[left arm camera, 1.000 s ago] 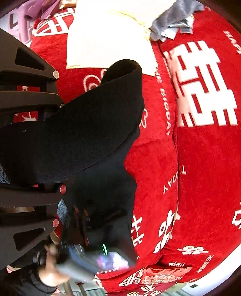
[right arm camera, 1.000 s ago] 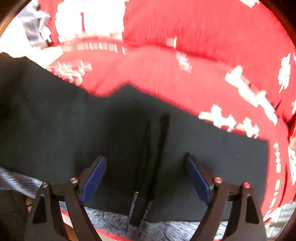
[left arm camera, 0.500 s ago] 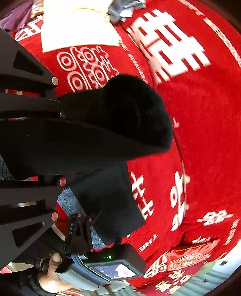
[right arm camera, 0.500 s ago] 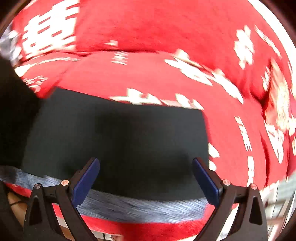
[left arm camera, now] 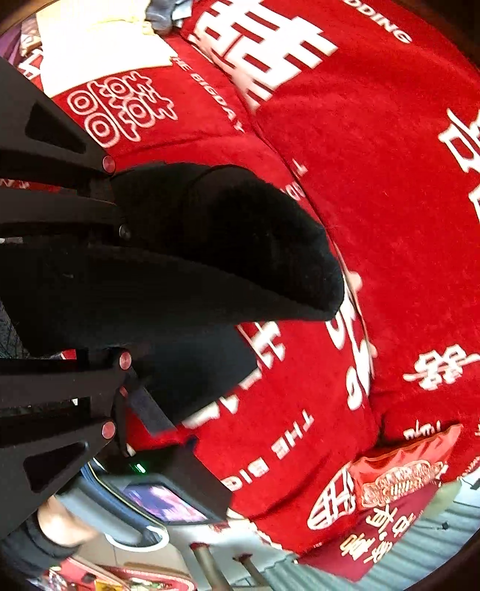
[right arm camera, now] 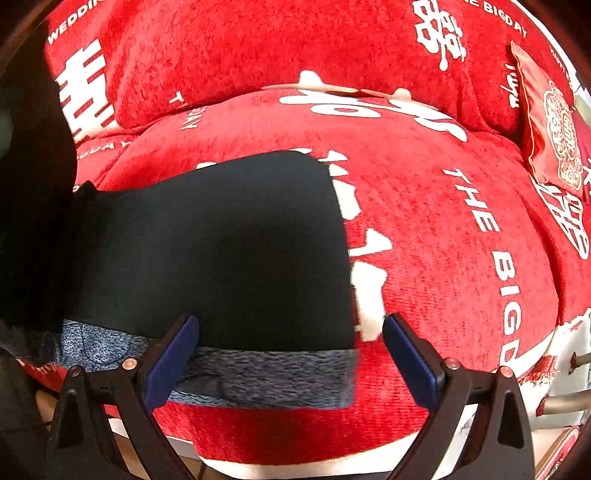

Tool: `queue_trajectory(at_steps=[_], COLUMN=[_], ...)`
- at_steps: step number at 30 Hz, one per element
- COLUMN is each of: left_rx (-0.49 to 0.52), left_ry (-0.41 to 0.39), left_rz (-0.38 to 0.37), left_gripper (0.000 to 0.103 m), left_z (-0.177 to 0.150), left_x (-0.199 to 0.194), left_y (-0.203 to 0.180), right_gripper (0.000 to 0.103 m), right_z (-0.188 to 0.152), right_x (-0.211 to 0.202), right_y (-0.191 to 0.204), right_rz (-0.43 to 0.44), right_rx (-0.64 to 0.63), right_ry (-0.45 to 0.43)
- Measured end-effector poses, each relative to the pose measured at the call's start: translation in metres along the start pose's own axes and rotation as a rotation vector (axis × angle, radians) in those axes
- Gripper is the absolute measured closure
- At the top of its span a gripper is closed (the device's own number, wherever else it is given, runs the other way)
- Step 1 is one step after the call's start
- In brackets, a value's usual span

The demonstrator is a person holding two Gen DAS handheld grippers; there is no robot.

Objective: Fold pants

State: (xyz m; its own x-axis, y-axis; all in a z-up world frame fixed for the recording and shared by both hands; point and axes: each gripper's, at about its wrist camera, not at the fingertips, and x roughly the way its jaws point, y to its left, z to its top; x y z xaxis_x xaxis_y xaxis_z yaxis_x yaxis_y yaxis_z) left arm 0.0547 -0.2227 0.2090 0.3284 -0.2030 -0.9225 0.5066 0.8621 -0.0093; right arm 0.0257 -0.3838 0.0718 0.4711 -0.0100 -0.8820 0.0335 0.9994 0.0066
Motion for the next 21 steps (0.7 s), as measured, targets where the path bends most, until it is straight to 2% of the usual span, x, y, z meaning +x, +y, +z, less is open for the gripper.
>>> queue_trajectory(at_steps=[4,8,10,11,13,15,18,21], left_rx=[0.031,0.054,0.065,0.067,0.072,0.082,0.080,0.032], left_ry=[0.073,0.178,0.192,0.184,0.182,0.179,0.163,0.161], left_rz=[-0.021,0.030,0.051,0.046,-0.023,-0.031,-0.051,-0.132], left_gripper=[0.079,0.077,0.070,0.064,0.039,0.038,0.038,0.038], left_z=[0.013,0.015,0.011,0.010,0.010,0.012,0.014,0.014], left_x=[0.039,0.109,0.131,0.133,0.130,0.124,0.112,0.092], left_y=[-0.031,-0.056,-0.064,-0.066,-0.071,-0.074,-0.069,-0.053], right_gripper=[0.003,0.003,0.003,0.003,0.003,0.003,0.003,0.003], right_z=[-0.002,-0.010,-0.015,-0.018,-0.022,-0.025,-0.027,-0.028], right_x=[-0.001,0.000,-0.004,-0.006,-0.012,-0.017,-0.022,-0.027], right_y=[-0.017,-0.033,-0.035,-0.035,-0.035,-0.034,-0.027,-0.018], right_rz=[-0.023,0.020,0.041,0.046,0.065,0.090,0.179,0.256], right_rx=[0.019,0.050,0.038,0.026,-0.001,-0.027,-0.067,-0.099], right_ry=[0.003,0.010,0.004,-0.003,-0.025,-0.045,-0.082,-0.111])
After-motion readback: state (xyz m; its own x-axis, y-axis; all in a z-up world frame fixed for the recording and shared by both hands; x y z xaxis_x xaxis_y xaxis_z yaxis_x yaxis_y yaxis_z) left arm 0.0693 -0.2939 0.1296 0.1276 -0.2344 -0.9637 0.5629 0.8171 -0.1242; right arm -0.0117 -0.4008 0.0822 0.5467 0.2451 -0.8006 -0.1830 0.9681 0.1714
